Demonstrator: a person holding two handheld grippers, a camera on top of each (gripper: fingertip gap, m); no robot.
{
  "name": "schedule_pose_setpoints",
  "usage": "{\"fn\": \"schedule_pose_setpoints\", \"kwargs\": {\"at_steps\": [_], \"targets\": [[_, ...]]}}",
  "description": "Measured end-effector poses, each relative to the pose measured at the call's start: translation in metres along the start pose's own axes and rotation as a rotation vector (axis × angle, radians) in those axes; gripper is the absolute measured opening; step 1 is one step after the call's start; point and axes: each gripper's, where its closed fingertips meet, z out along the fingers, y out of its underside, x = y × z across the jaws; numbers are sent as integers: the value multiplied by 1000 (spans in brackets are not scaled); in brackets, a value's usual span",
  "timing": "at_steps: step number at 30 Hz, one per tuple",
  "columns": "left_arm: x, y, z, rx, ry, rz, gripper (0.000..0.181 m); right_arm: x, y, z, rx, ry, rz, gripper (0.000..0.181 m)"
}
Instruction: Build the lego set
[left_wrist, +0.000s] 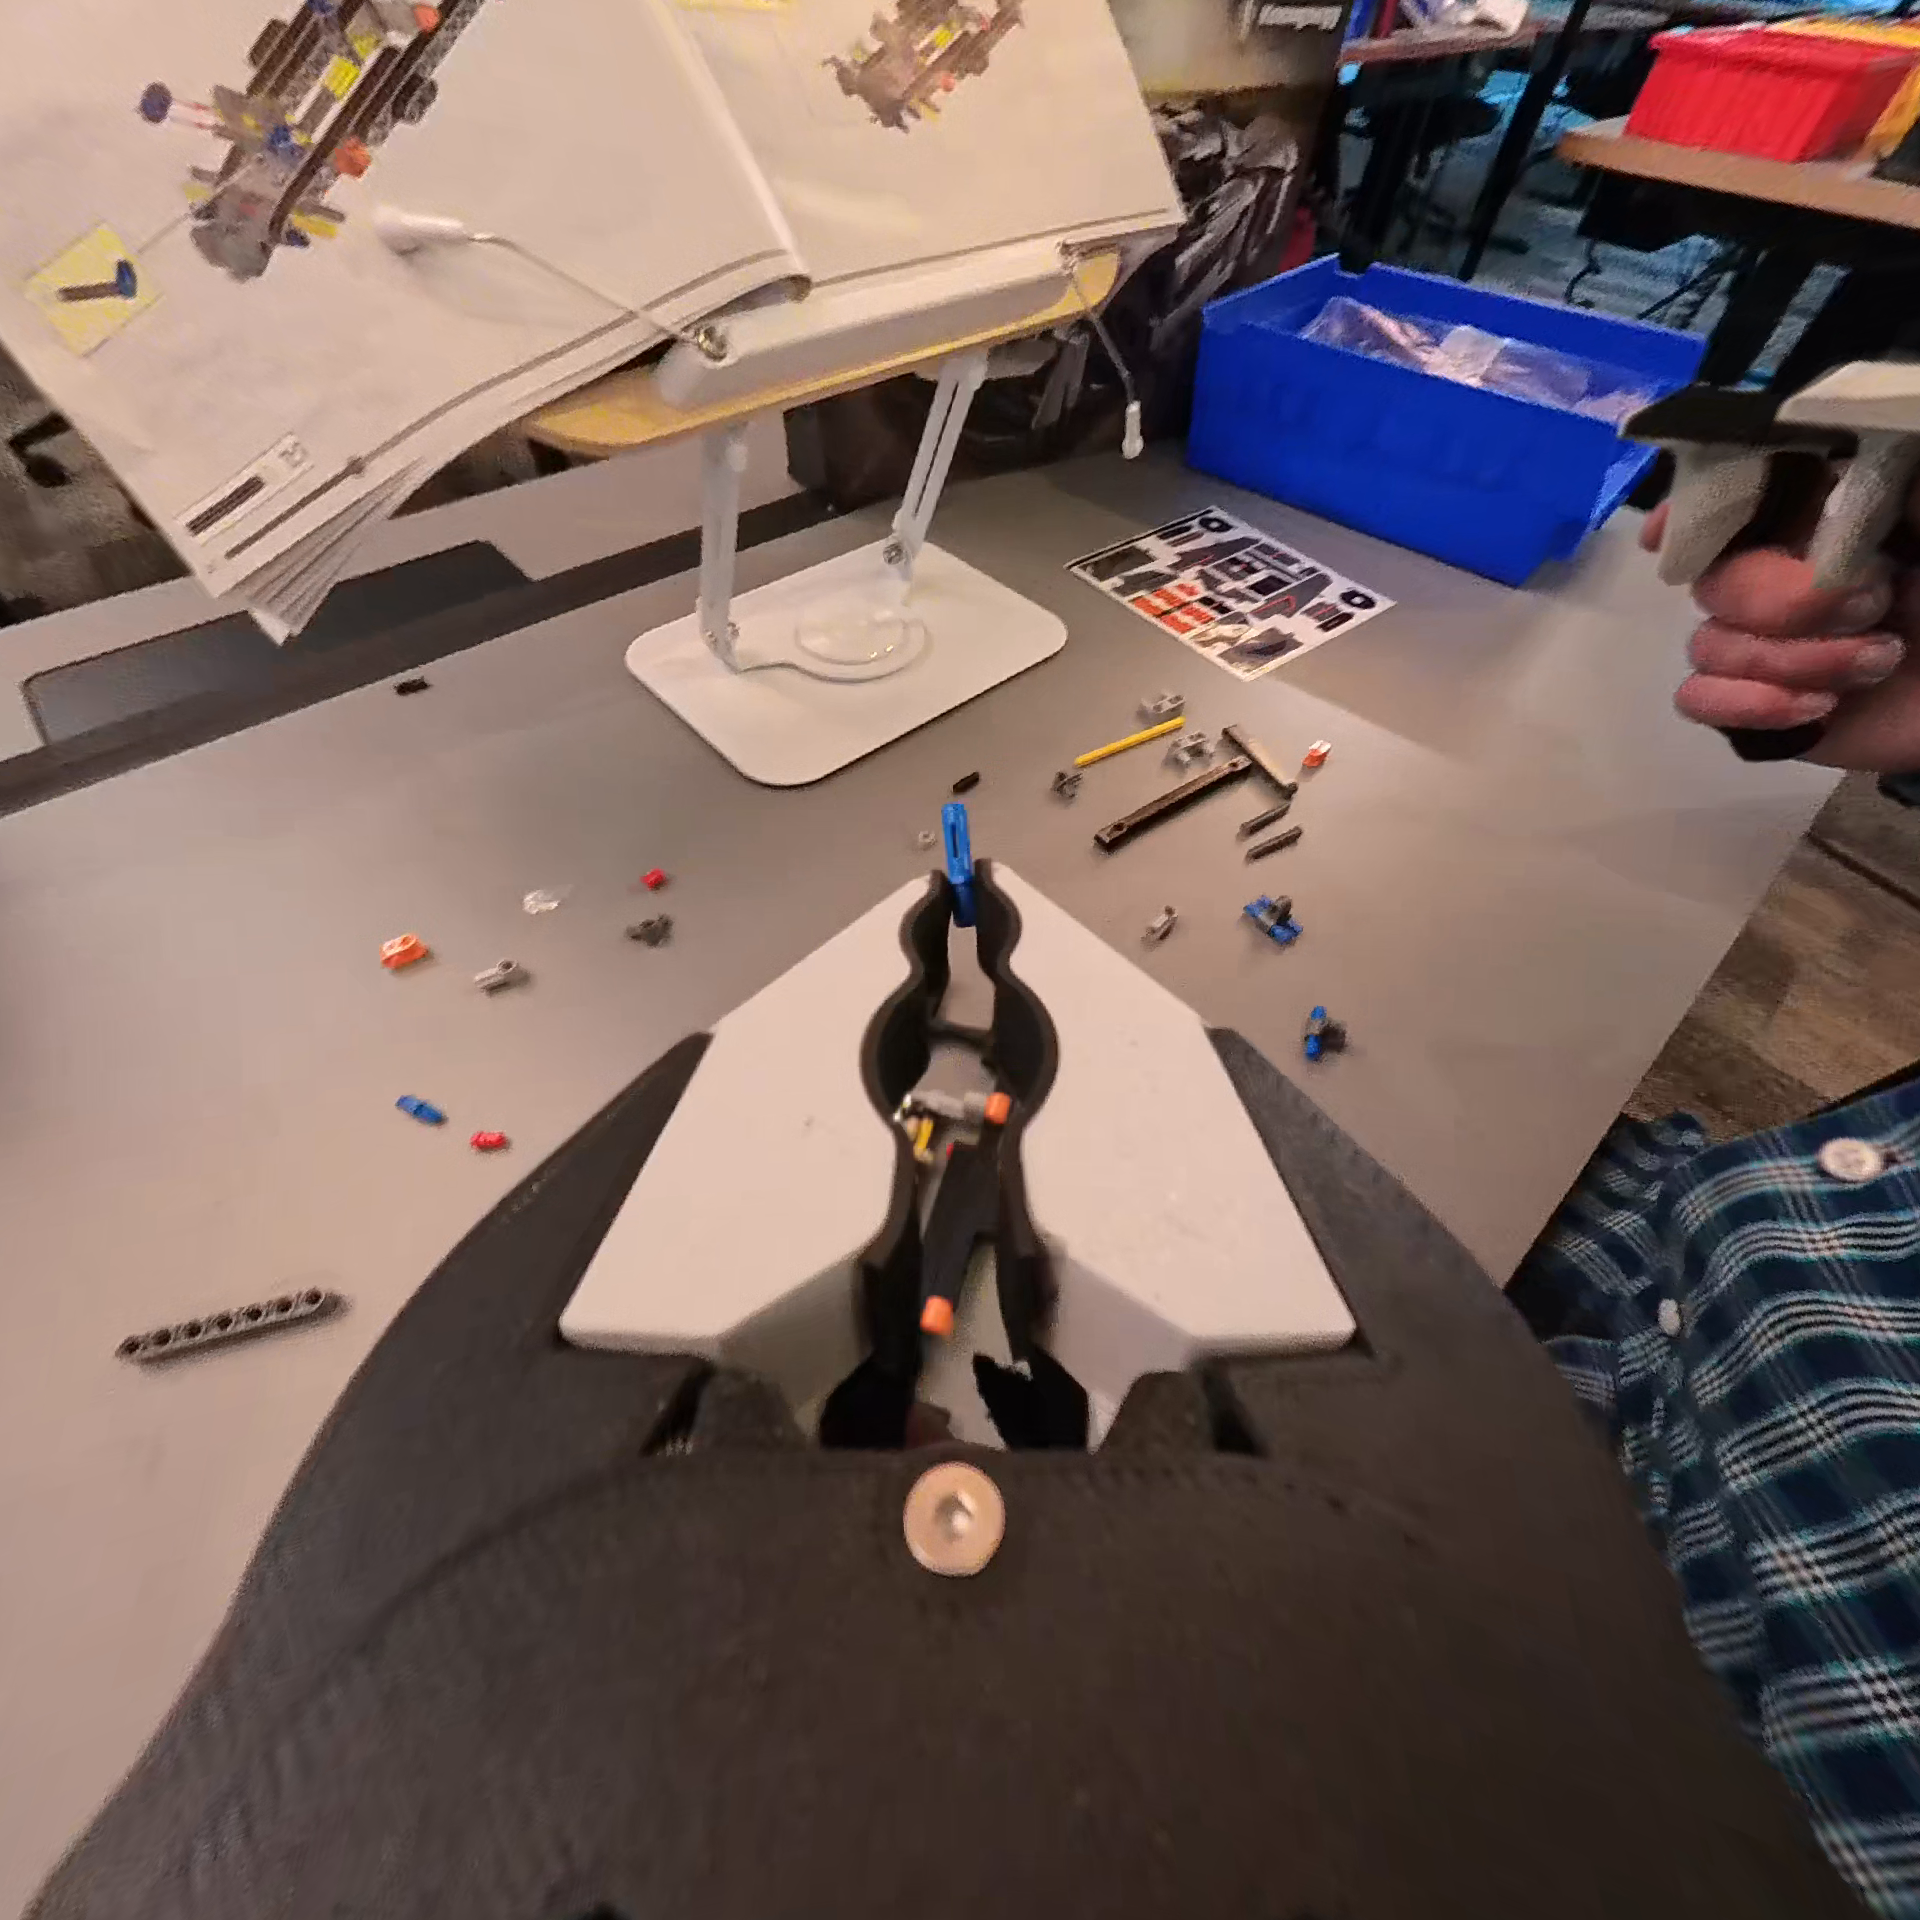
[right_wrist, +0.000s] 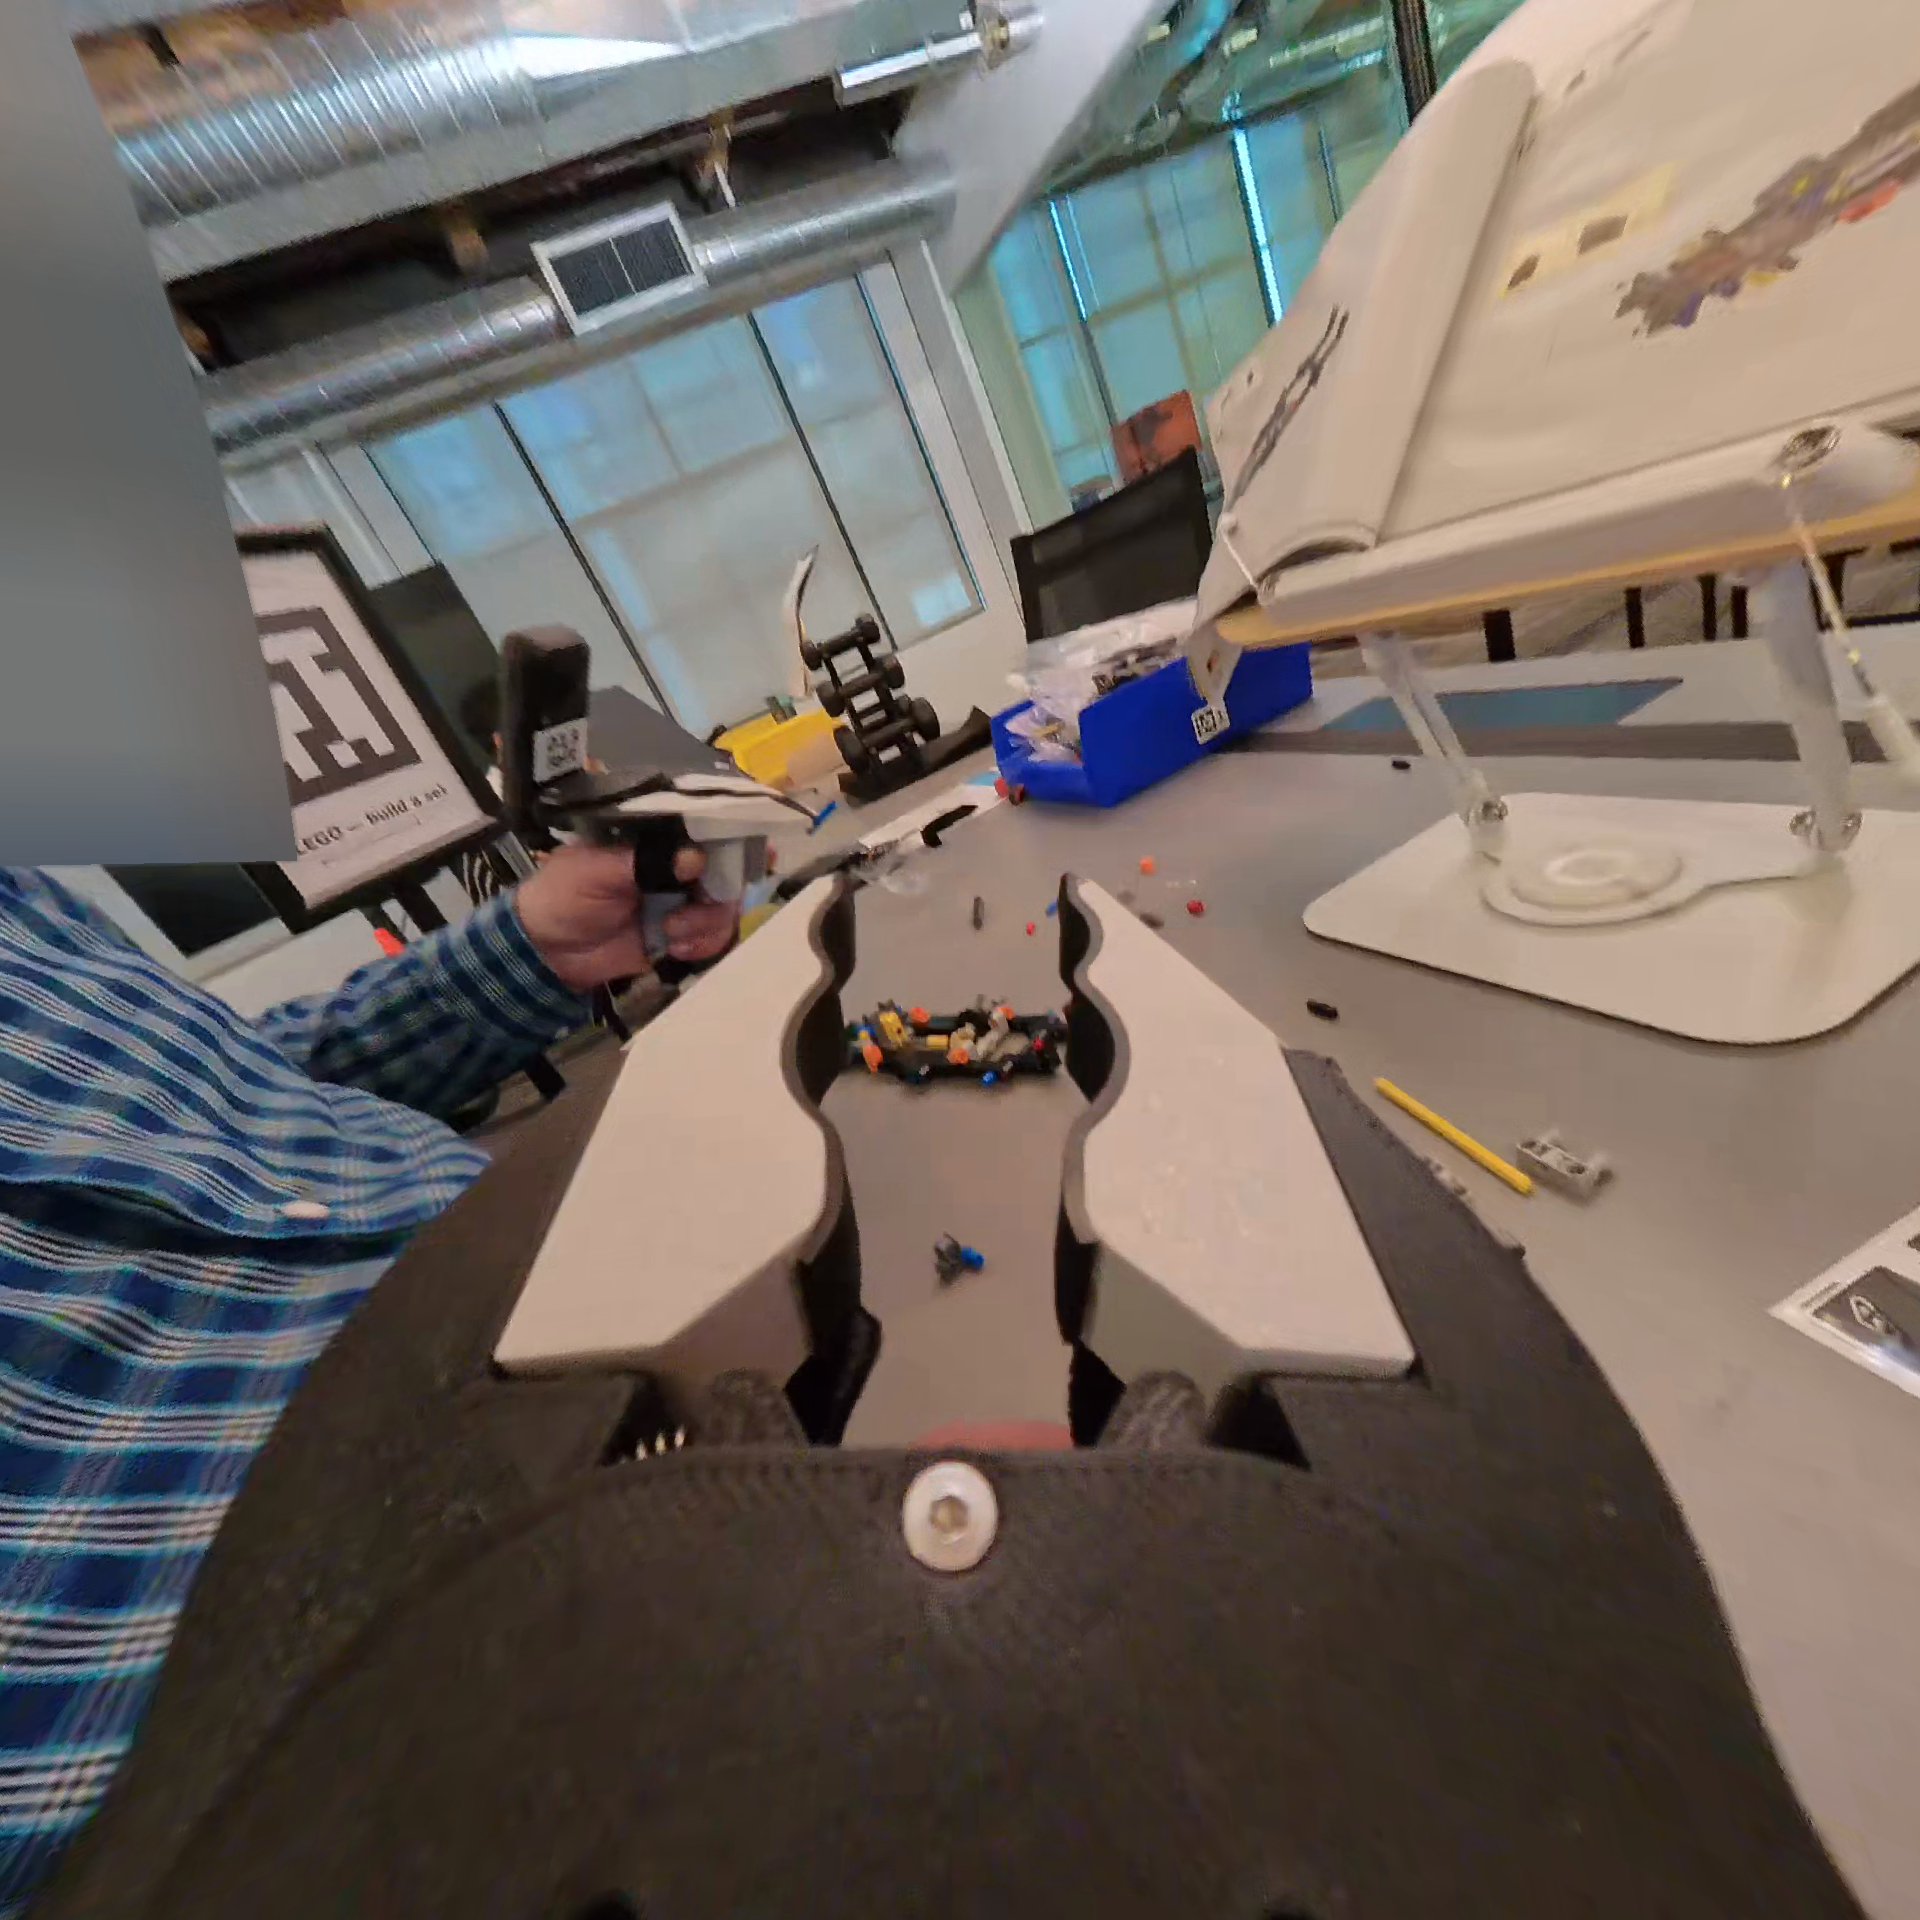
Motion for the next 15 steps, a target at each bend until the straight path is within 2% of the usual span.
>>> {"fn": "schedule_pose_setpoints", "kwargs": {"at_steps": [4,10,15], "targets": [[13,26,4,-68,-10,29,3,5,47,16,-181,42,-84,37],[73,84,40,-188,107,-39,3,-2,122,39,-490,56,-236,31],[91,100,62,-215,141,-91,3,-13,157,50,-633,20,-388,28]]}}
